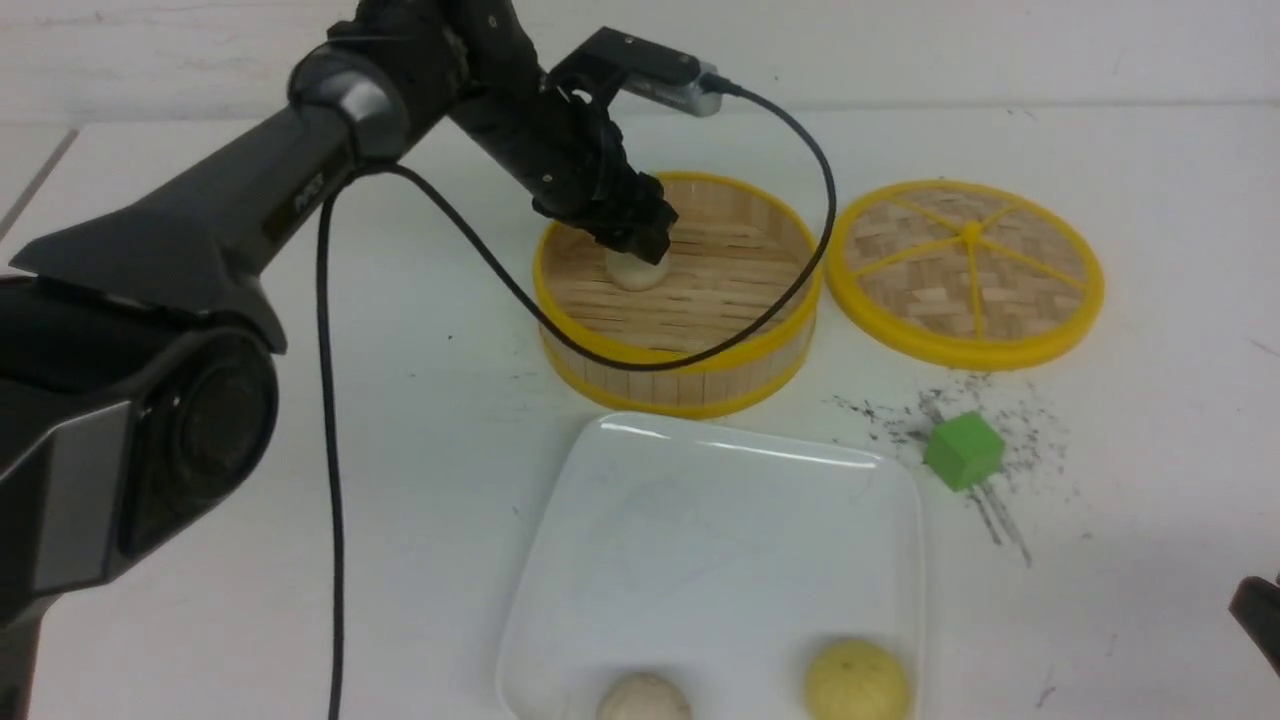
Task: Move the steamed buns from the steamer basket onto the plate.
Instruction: Use the left arm to grab the steamed stuffed bun that is closest to it
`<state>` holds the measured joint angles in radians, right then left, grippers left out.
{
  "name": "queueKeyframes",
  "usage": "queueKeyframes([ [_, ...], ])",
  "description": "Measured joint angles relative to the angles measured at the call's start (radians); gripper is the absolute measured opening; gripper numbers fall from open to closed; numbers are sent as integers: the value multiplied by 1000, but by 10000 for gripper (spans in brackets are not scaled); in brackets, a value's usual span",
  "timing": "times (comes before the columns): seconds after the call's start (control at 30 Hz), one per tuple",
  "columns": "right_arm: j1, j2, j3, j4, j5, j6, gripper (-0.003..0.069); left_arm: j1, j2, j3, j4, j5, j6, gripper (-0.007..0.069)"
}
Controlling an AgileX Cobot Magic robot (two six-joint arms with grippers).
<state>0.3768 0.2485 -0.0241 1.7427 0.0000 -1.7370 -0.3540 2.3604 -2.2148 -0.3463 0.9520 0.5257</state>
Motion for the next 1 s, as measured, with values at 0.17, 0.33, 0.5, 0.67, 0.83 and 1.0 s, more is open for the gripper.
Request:
queueKeyframes([
  [0.17, 0, 0, 0, 0, 0, 0, 239, 0, 36, 0, 0, -47, 2, 422],
  [0.33, 0, 0, 0, 0, 0, 0, 239, 0, 37, 0, -1, -98, 5, 422],
  [0.5, 0, 0, 0, 0, 0, 0, 239, 0, 37, 0, -1, -131, 7, 422],
  [0.67, 0, 0, 0, 0, 0, 0, 239, 0, 37, 0, -1, -138, 7, 417],
  [0.83, 0, 0, 0, 0, 0, 0, 239, 0, 37, 0, 5, -133, 4, 223],
  [1.0, 0, 0, 0, 0, 0, 0, 239, 0, 37, 0, 19, -110, 0, 27],
])
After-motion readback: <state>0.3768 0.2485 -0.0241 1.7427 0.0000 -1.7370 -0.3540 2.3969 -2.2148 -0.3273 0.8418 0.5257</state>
